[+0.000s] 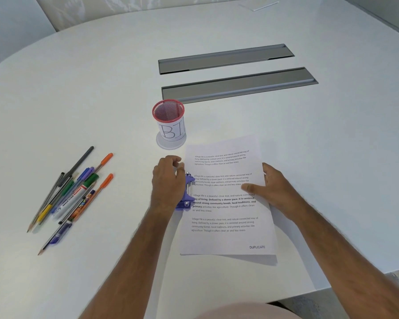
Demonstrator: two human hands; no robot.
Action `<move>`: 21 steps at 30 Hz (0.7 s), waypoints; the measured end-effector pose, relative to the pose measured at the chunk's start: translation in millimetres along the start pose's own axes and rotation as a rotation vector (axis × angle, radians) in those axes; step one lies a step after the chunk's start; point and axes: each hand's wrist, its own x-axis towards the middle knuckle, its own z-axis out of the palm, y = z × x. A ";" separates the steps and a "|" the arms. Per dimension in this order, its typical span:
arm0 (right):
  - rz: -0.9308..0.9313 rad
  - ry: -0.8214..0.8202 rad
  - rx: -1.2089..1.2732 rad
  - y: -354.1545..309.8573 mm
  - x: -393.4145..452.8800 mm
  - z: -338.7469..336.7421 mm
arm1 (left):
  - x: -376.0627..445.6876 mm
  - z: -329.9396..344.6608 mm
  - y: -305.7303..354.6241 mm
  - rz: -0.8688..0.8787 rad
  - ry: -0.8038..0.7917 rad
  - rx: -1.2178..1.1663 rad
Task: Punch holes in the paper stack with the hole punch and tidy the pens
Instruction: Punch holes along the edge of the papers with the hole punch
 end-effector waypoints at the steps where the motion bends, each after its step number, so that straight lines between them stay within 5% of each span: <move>1: 0.000 0.000 -0.002 -0.2 0.3 -0.1 | -0.4 0.7 0.1 0.010 0.010 0.023; 21: 0.037 -0.025 0.004 -2.7 1.3 -1.8 | -0.3 -1.8 -5.8 0.205 0.029 0.473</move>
